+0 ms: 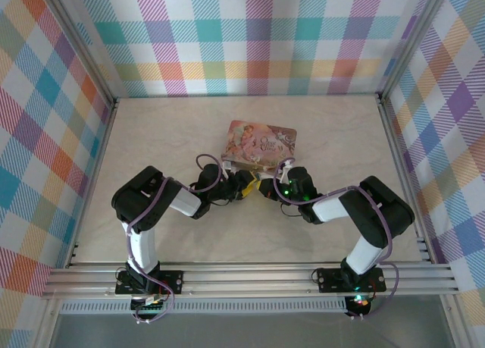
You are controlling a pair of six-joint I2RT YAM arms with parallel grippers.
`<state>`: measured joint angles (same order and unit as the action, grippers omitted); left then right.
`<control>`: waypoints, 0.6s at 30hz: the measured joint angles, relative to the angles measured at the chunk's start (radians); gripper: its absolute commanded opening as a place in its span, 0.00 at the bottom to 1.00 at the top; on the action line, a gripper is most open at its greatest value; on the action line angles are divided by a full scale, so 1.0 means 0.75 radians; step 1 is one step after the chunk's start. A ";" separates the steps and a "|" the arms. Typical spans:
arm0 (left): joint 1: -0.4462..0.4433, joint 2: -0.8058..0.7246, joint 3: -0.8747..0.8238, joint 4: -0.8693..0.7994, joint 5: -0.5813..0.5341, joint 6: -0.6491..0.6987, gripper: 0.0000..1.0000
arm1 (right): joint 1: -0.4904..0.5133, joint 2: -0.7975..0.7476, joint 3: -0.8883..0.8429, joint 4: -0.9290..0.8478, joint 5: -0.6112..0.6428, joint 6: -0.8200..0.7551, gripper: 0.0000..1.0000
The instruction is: Unlock a padlock with a key
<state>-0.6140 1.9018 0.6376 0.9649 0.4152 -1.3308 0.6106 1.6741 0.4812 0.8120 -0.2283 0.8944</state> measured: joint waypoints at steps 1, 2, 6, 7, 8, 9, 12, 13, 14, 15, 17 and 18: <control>0.001 0.000 0.000 0.004 -0.009 -0.003 0.42 | 0.000 0.000 0.001 -0.002 0.000 0.000 0.01; 0.001 0.001 0.000 0.008 -0.019 -0.007 0.42 | 0.000 0.000 0.002 -0.004 0.000 0.000 0.01; 0.001 0.002 0.002 0.009 -0.046 -0.016 0.44 | 0.000 0.000 0.005 -0.008 -0.001 0.000 0.01; 0.001 0.002 0.002 0.009 -0.048 -0.017 0.44 | 0.000 0.000 0.005 -0.008 -0.001 0.000 0.01; 0.001 0.002 0.003 0.009 -0.054 -0.017 0.44 | 0.000 0.000 0.005 -0.009 -0.001 0.000 0.01; 0.001 0.004 0.007 0.009 -0.057 -0.019 0.44 | 0.000 0.000 0.005 -0.009 -0.001 0.000 0.01; 0.001 0.012 0.025 0.010 -0.074 -0.022 0.43 | -0.001 0.000 0.008 -0.013 0.003 0.002 0.01; 0.000 0.013 0.030 0.010 -0.079 -0.022 0.43 | -0.001 0.000 0.010 -0.015 0.005 0.005 0.01; 0.000 0.014 0.036 0.009 -0.082 -0.022 0.42 | -0.001 0.000 0.011 -0.018 0.006 0.005 0.01; 0.000 0.016 0.043 0.010 -0.086 -0.022 0.42 | -0.001 0.000 0.013 -0.019 0.008 0.006 0.01; 0.000 0.022 0.060 0.010 -0.089 -0.022 0.41 | -0.001 0.000 0.016 -0.025 0.010 0.006 0.01; -0.002 0.027 0.070 0.011 -0.089 -0.022 0.40 | -0.001 0.000 0.017 -0.027 0.010 0.006 0.01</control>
<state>-0.6151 1.9224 0.6903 0.9730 0.3489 -1.3476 0.6102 1.6741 0.4938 0.7918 -0.2211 0.8986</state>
